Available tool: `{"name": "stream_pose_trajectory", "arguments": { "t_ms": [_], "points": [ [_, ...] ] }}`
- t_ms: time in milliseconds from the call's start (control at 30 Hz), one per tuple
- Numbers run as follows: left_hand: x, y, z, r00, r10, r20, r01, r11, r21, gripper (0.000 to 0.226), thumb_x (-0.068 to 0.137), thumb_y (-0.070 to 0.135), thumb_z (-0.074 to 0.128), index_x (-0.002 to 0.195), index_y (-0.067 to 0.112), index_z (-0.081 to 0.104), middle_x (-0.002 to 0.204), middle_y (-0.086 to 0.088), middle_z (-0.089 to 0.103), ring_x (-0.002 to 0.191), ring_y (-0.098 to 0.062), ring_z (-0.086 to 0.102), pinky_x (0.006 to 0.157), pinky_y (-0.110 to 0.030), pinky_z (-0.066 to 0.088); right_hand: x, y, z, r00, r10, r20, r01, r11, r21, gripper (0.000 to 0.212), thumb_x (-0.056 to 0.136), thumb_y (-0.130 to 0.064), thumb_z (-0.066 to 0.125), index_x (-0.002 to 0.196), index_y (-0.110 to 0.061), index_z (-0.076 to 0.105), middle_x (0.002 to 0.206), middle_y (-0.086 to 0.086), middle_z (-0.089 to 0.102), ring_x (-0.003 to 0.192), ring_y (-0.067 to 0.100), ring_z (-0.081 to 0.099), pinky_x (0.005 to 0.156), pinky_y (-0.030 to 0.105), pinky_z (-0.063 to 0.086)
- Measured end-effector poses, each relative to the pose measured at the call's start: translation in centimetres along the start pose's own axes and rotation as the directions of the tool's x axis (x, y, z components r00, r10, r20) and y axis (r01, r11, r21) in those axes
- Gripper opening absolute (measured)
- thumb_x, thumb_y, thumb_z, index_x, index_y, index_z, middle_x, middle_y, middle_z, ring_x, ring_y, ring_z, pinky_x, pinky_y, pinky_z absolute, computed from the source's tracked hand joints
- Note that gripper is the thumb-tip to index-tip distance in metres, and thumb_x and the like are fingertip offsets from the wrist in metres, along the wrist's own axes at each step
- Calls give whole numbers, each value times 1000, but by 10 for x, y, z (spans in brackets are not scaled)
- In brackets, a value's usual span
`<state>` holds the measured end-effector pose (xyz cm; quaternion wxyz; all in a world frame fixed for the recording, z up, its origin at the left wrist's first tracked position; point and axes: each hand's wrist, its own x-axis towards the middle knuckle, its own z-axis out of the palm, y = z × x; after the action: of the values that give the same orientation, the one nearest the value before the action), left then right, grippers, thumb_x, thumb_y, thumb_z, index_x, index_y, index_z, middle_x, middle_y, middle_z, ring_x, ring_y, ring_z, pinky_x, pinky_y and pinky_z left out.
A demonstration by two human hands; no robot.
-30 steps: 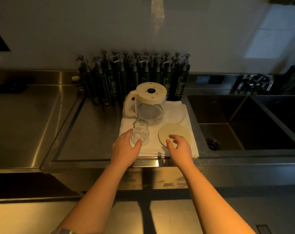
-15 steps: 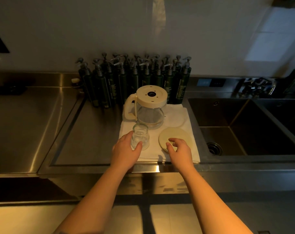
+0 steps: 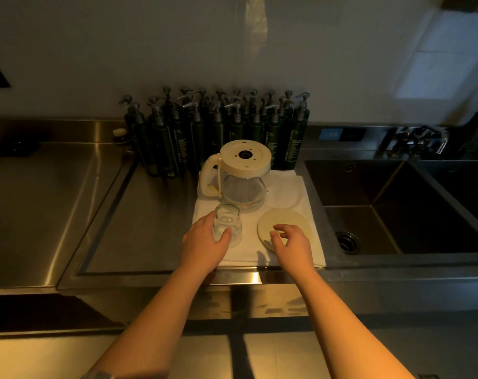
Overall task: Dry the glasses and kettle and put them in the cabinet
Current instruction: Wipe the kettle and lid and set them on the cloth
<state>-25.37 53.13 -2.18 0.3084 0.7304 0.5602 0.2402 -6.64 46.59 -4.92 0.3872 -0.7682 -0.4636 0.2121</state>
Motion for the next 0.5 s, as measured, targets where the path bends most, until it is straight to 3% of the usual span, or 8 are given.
{"name": "stream_pose_trajectory", "arguments": {
  "t_ms": [500],
  "points": [
    [15, -15, -1, 999, -32, 13, 32, 999, 11, 59, 94, 44, 52, 147, 26, 33, 150, -3, 38, 135, -24, 38, 109, -44, 36, 7, -6, 10, 1000, -7, -3, 7, 1000, -15, 31, 94, -27, 55, 123, -15, 59, 128, 4, 55, 113, 17, 55, 97, 34, 46]
  ]
}}
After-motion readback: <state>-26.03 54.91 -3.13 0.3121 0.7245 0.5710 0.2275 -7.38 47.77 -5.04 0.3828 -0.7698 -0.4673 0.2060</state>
